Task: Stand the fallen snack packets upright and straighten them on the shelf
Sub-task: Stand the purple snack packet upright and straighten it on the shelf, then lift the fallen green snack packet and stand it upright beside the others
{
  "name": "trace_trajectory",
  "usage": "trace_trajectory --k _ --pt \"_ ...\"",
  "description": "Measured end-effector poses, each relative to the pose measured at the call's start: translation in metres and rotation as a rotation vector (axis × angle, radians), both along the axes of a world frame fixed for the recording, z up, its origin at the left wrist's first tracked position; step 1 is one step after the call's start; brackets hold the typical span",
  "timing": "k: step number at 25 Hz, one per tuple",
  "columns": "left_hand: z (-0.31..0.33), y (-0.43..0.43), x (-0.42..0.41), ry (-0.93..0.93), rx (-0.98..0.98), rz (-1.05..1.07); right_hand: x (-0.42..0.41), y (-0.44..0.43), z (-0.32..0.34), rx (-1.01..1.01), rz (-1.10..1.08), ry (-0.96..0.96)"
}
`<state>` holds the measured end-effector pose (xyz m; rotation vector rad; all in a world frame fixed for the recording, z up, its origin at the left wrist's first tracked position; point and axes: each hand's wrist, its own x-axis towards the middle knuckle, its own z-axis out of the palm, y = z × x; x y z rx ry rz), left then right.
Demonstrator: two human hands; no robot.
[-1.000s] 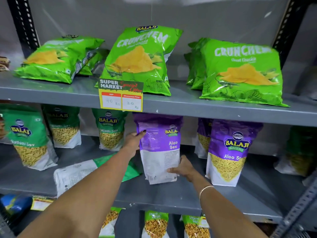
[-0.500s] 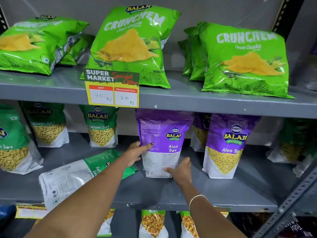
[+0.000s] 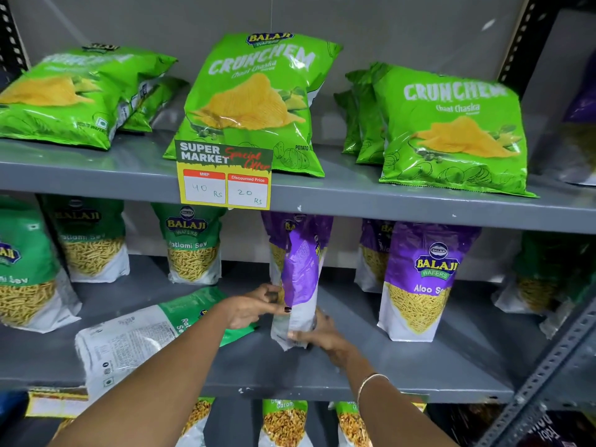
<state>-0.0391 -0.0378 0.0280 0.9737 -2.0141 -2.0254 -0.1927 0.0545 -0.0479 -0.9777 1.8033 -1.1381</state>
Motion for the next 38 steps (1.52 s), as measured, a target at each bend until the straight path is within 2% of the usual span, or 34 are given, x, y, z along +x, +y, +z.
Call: trace_trajectory --k 3,6,10,13,15,18,21,24,27,32,35,37,38 --pt "0.002 0.001 -0.005 0.019 0.008 0.117 0.014 -0.005 -0.003 -0.023 -0.099 0.108" --pt "0.002 0.001 -0.009 -0.036 -0.066 0.159 0.012 -0.007 -0.007 -0.144 -0.201 0.057" --pt "-0.005 -0.007 -0.016 -0.013 -0.153 0.328 -0.013 0.000 -0.003 -0.128 -0.052 -0.019" --pt "-0.009 -0.009 -0.025 0.003 -0.117 0.261 -0.034 0.006 0.005 -0.100 0.063 0.085" --pt "-0.008 -0.011 -0.025 -0.004 -0.123 0.272 -0.045 0.008 0.012 -0.122 0.094 0.041" --pt "-0.011 -0.012 -0.023 -0.008 -0.109 0.277 -0.055 0.009 0.017 -0.150 -0.022 -0.018" --pt "-0.009 -0.006 -0.019 -0.031 -0.100 0.282 -0.060 0.010 0.018 -0.142 -0.114 0.037" --pt "-0.015 -0.006 -0.020 -0.015 -0.190 0.402 -0.058 0.014 0.021 -0.157 -0.017 -0.083" --pt "-0.023 -0.003 -0.023 -0.014 -0.241 0.493 -0.057 0.007 0.020 -0.175 -0.002 -0.101" --pt "-0.018 0.006 -0.014 -0.079 -0.283 0.396 -0.065 -0.001 0.014 -0.167 0.011 -0.058" --pt "-0.007 -0.001 0.018 -0.273 -0.438 0.379 -0.071 -0.004 0.015 -0.006 0.060 0.059" --pt "-0.006 -0.025 0.060 -0.444 -0.562 0.340 -0.063 0.005 0.032 0.205 0.093 0.110" --pt "-0.007 -0.043 0.084 -0.471 -0.565 0.310 -0.059 0.009 0.040 0.348 0.106 0.116"
